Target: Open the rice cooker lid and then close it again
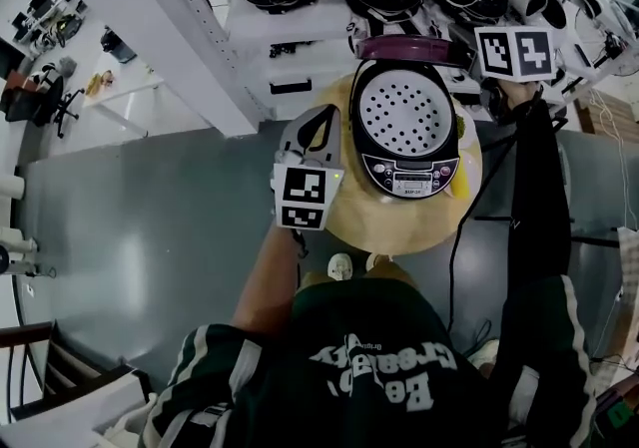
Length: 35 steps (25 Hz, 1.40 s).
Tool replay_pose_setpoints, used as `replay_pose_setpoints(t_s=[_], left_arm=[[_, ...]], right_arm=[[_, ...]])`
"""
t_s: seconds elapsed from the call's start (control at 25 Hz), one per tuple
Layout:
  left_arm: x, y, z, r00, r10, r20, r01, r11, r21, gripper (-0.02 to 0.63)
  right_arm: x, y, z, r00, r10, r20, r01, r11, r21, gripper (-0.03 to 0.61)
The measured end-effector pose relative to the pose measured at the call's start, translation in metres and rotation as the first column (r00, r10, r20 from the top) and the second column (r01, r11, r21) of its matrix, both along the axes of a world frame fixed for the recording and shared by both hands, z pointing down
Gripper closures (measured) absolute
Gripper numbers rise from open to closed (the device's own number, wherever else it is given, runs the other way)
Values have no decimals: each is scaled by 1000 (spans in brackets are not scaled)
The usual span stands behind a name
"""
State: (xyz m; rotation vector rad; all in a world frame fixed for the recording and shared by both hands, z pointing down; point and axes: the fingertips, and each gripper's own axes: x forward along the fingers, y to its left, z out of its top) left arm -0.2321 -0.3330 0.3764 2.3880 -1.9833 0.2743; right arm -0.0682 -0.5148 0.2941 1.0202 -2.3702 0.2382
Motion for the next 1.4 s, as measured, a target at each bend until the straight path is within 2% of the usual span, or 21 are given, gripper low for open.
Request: replay_pose_setpoints(t_s=[0.28, 0.56, 0.76, 1.04, 1.4], left_arm=[[6, 14, 1, 1000, 31, 1, -31, 1000, 1, 617], [10, 22, 3, 999, 48, 5, -48, 999, -5, 617], [14, 23, 4, 998, 56, 3, -56, 998, -7, 617], [17, 21, 6, 998, 66, -6, -66, 998, -16, 617], [18, 18, 13, 998, 60, -12, -61, 998, -22, 617]], right_arm=[[15, 53, 51, 999, -16, -45, 13, 998, -68, 525], [25, 90, 92, 999, 26, 20, -23, 992, -125, 529], [27, 105, 116, 999, 37, 15, -34, 987, -159, 552], [28, 117, 141, 999, 44, 21, -39, 978, -206, 554], [32, 125, 173, 999, 47, -15, -50, 968, -248, 554]])
